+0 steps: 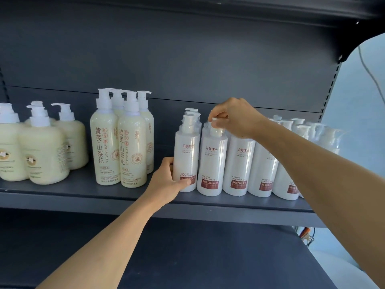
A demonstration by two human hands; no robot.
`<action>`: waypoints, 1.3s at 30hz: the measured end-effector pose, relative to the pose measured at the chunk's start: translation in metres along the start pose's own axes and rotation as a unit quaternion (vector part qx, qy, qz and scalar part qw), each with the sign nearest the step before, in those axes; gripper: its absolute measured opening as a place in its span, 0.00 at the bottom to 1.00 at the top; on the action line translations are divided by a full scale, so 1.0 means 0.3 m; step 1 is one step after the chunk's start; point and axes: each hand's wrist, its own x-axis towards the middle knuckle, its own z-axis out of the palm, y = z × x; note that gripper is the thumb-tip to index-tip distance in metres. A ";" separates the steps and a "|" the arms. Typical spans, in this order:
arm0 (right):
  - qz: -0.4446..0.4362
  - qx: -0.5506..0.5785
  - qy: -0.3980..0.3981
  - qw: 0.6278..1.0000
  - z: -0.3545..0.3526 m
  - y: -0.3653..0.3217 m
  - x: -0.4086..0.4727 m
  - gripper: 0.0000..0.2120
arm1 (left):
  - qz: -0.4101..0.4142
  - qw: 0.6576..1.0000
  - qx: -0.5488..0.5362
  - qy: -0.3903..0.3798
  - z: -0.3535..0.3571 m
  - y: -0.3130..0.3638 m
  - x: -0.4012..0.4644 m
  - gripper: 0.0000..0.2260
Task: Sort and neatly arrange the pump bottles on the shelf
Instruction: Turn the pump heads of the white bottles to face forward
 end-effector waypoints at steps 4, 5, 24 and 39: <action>-0.021 -0.014 -0.012 1.000 -0.001 0.003 -0.011 0.11 | -0.014 1.000 -0.006 -0.021 -0.012 0.008 0.002 0.29; -0.029 -0.022 -0.020 0.999 -0.007 0.001 -0.012 0.12 | -0.022 0.999 -0.016 -0.030 -0.018 0.017 0.004 0.29; 0.046 0.017 -0.158 0.986 -0.062 0.120 0.221 0.09 | 0.038 0.990 0.085 -0.110 -0.188 0.371 0.406 0.11; 0.022 0.050 -0.173 0.983 -0.049 0.112 0.215 0.09 | 0.052 0.984 0.086 -0.146 -0.195 0.383 0.412 0.06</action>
